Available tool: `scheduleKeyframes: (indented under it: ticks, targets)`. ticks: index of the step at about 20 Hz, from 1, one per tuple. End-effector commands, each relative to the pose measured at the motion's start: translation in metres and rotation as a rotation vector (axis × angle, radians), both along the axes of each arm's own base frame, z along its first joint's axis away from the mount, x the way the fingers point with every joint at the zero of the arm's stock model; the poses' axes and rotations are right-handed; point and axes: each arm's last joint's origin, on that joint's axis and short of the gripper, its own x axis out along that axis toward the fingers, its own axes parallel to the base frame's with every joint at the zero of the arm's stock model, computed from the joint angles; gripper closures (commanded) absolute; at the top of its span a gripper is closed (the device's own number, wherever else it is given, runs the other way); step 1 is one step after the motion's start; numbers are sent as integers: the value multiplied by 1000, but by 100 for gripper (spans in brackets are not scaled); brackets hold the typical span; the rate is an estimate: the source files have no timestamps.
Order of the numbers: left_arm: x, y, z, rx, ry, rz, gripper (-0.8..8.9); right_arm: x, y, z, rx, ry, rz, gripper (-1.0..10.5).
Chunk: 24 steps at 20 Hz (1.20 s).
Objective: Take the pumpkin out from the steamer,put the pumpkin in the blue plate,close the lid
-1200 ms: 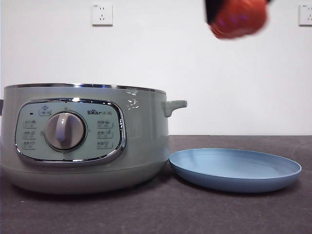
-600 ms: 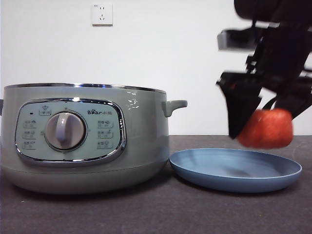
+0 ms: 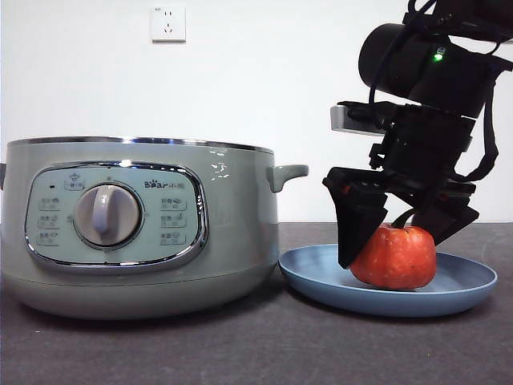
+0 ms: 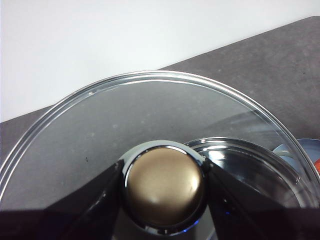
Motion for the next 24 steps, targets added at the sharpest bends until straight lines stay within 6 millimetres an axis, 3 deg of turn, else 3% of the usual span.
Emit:
scheduleKeyframes:
  ticks: [1,3,11,17,24]
  targets:
    - [-3,2,10,-33,-65,2,822,0,0,-4,-3,13,-6,508]
    - [-3,2,10,-33,-65,1,822,0,0,-4,-5,16,-7,433]
    - [9,-9,2,-44,5,-113,822,-5,-3,11,5,5,-13,433]
    - [36,-26,-16,-24,112,-175,822,-25,-14,65,91,-158,-13,439]
    - [71,-46,-41,4,209,-196,822,-70,-37,134,240,-408,-36,442]
